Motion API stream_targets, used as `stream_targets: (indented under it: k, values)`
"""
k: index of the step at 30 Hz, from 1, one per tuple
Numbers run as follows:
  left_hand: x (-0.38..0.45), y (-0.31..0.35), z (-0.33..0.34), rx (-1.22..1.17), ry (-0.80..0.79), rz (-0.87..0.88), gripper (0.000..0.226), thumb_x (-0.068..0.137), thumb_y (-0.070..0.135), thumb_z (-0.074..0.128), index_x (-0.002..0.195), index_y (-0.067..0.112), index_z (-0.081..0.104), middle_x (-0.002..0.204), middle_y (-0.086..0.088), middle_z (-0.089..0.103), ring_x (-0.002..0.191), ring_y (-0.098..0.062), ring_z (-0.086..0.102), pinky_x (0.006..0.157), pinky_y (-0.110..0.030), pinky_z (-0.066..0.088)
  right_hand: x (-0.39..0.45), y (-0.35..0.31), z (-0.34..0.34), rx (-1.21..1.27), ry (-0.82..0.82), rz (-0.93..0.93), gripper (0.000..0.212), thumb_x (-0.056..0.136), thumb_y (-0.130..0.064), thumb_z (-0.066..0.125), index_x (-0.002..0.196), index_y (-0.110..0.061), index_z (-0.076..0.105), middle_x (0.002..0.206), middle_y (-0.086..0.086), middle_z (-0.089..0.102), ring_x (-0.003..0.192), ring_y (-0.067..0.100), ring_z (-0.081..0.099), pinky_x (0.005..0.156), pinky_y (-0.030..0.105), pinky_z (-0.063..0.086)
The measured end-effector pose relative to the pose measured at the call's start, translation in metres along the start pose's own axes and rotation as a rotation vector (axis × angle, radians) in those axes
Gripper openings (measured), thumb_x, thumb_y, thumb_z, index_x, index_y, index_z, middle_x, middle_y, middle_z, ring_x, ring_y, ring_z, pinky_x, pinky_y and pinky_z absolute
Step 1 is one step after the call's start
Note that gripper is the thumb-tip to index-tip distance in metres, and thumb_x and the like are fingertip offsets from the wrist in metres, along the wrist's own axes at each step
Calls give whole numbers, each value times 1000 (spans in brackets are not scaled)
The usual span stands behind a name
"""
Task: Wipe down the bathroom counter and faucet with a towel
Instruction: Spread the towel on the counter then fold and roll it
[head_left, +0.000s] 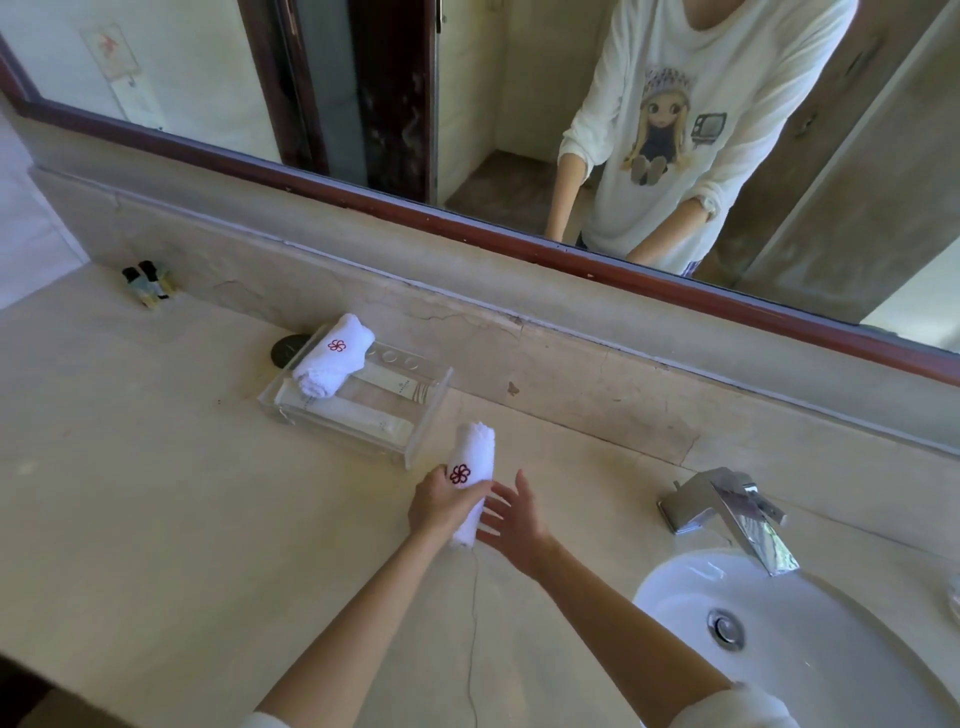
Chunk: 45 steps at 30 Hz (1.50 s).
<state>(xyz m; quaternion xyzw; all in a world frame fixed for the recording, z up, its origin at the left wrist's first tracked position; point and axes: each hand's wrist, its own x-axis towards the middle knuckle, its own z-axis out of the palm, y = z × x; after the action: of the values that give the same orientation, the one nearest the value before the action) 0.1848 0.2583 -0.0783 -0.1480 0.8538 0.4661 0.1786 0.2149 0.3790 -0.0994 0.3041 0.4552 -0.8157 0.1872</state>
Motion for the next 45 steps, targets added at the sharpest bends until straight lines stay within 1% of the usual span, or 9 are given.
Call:
stream_targets:
  k: [5,12,16,20,24,30,34,40,45]
  values:
    - [11,2,-36,-146,17,-23,61,70,63,64,99,9,61,98,-4,64,95,-26,62,80,-32,49,-2,-1,40,-133,-68,-123,41,100,-34,32,111,-9,63,104,10,66,87,23,64,73,32,54]
    - [60,7,-105,-446,-182,5,34,72,42,63,88,12,62,95,-7,66,84,-23,61,68,-30,47,24,-15,115,-245,56,-270,25,84,-33,62,99,-13,57,93,1,64,89,18,62,80,31,50]
    - [98,8,-151,-370,-231,142,24,91,32,58,96,9,61,89,-4,64,83,-18,60,64,-23,45,56,-25,173,-210,183,-273,50,66,-36,76,102,-12,51,94,5,62,86,19,63,79,33,52]
    - [140,17,-180,-262,-257,193,30,92,37,55,100,8,58,97,-6,62,94,-23,59,67,-25,43,86,-32,216,-105,252,-307,34,78,-29,75,95,-8,54,90,9,62,79,22,62,73,37,52]
    - [159,22,-182,-253,-245,136,50,90,29,59,128,6,36,123,-9,51,106,-20,50,84,-26,37,107,-37,229,-57,375,-319,24,81,-26,73,79,-10,55,75,6,57,68,20,57,64,33,48]
    - [172,13,-175,-87,-253,282,51,88,9,54,133,6,30,125,-12,49,101,-21,49,79,-25,38,138,-45,223,-131,471,-274,30,82,-29,71,95,-7,54,78,5,54,74,23,55,70,35,47]
    - [184,6,-169,16,-153,456,45,88,5,55,130,4,38,130,-15,48,118,-29,48,95,-31,39,154,-46,224,-140,513,-272,39,84,-30,68,110,-7,49,83,5,57,70,19,58,57,29,47]
    - [183,-5,-161,265,-80,622,46,94,12,47,138,4,36,136,-17,37,123,-30,43,100,-34,41,166,-44,231,-343,618,-359,35,85,-29,61,110,-9,47,97,6,60,86,19,59,67,29,46]
    - [175,-26,-158,390,-14,800,70,70,9,73,129,9,35,119,-17,55,107,-34,58,86,-37,52,165,-38,239,-425,712,-432,29,85,-28,61,102,-7,53,89,4,61,83,23,60,70,32,47]
